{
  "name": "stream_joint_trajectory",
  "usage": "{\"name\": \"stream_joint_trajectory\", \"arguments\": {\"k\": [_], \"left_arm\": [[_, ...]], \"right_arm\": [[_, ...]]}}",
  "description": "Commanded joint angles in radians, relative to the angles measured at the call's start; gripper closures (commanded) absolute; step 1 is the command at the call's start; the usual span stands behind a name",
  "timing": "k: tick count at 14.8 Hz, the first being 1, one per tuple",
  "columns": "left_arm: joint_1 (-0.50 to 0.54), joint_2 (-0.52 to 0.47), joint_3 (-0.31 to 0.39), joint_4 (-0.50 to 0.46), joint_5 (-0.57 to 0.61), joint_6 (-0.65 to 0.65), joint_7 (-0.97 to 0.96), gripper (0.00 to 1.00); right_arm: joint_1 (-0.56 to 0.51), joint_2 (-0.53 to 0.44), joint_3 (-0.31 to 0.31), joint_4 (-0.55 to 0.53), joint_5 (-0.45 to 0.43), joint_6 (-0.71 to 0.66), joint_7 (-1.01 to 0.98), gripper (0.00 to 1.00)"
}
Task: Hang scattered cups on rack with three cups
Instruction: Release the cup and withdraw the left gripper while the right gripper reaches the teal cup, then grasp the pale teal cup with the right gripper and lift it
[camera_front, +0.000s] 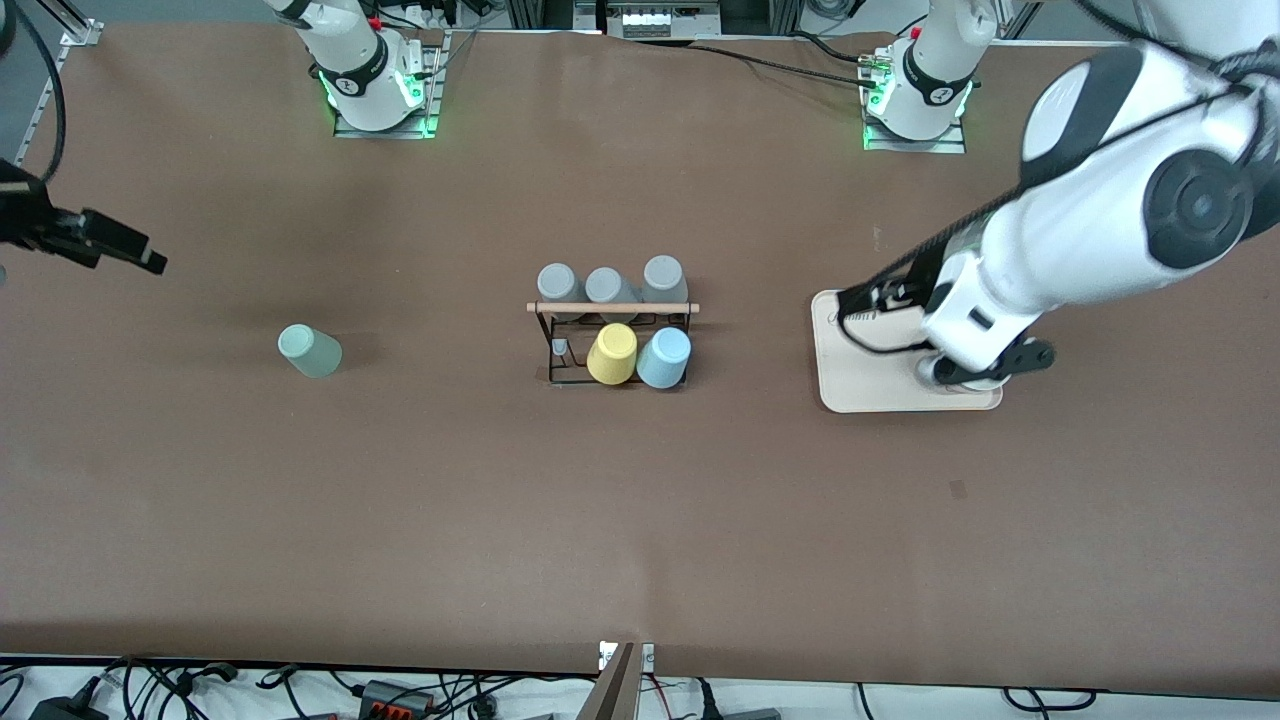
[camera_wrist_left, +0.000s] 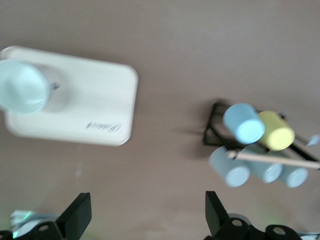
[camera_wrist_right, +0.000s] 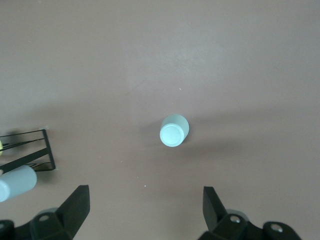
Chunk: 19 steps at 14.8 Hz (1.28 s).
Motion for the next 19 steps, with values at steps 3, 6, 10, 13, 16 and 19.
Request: {"name": "stream_joint_trajectory", "arguments": {"k": [3,6,10,13,16,19], "left_arm": [[0.048,-0.051,-0.018,-0.046,0.095,-0.131,0.07,0.0],[0.065,-0.073,-0.02,-0.064,0.096,-0.076,0.157,0.0],[0.067,-0.236,-0.043,-0.324,0.096,0.048,0.158,0.0],[0.077,-0.24,-0.038,-0.308,0.096,0.053,0.169,0.0],[0.079,-0.235,-0.032,-0.291,0.096,0.049,0.172,0.0],[0.084,-0.216,-0.027,-0.245,0.095,0.043,0.167,0.0]], "right_arm": [[0.017,0.097,0.02,0.017,0.002,-0.031,-0.014,0.0],[0.031,0.131,0.02,0.032,-0.019,-0.056,-0.015,0.0],[0.068,0.18,0.02,-0.009,-0.162,-0.004,-0.006,0.0],[0.085,0.236,0.02,-0.029,-0.169,0.05,-0.003,0.0],[0.088,0.249,0.02,-0.125,-0.171,0.199,-0.005,0.0],[0.088,0.246,0.02,-0.219,-0.183,0.329,-0.009,0.0]]}}
